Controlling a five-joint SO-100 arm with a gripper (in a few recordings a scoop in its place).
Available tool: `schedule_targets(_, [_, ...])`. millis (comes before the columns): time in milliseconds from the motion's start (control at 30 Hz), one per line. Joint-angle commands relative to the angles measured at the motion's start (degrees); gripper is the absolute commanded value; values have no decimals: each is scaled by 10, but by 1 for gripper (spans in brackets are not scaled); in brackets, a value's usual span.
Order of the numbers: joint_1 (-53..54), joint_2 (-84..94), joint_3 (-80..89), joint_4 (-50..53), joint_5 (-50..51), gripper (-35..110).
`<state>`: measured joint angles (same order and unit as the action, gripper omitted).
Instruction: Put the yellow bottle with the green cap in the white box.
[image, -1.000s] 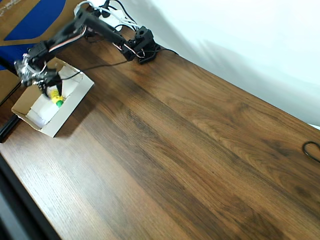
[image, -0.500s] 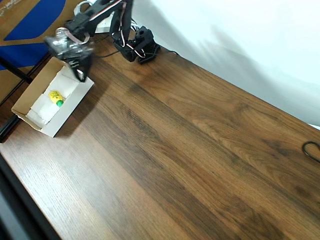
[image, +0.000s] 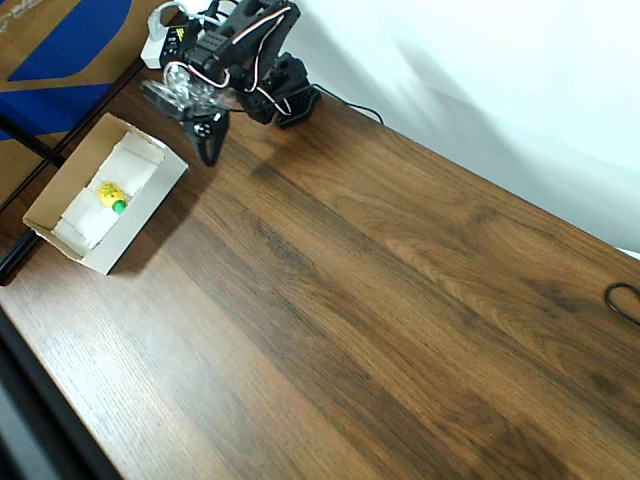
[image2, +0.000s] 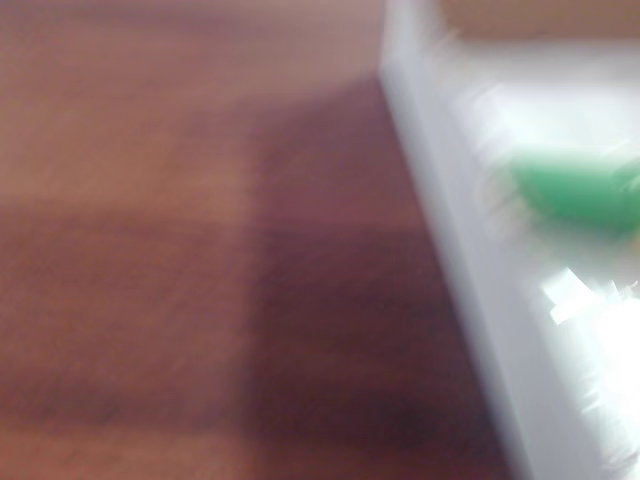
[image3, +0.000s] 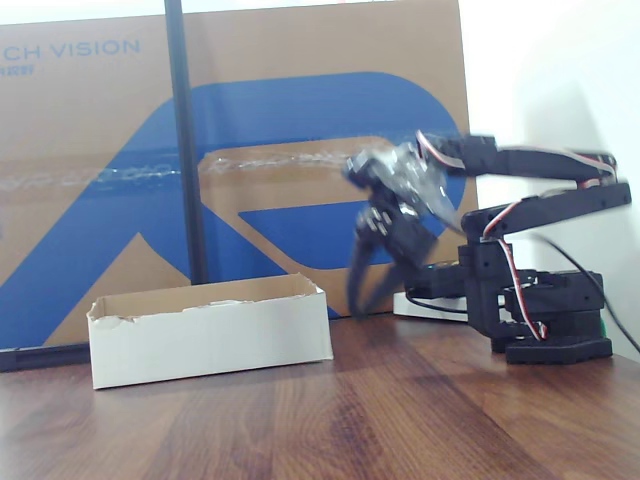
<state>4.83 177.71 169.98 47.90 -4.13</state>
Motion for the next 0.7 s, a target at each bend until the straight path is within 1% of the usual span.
schedule_targets(0, [15,40,25,-12,-18,0])
schedule_targets(200, [22,101,105,-11,-38,0])
schedule_targets(333, [26,140,112,29,-39,0])
schedule_targets(467, [26,198,107,103,-45,0])
schedule_targets(600, [33,249,105,200,-64,0])
schedule_targets(667, [51,260,104,223,-75,0])
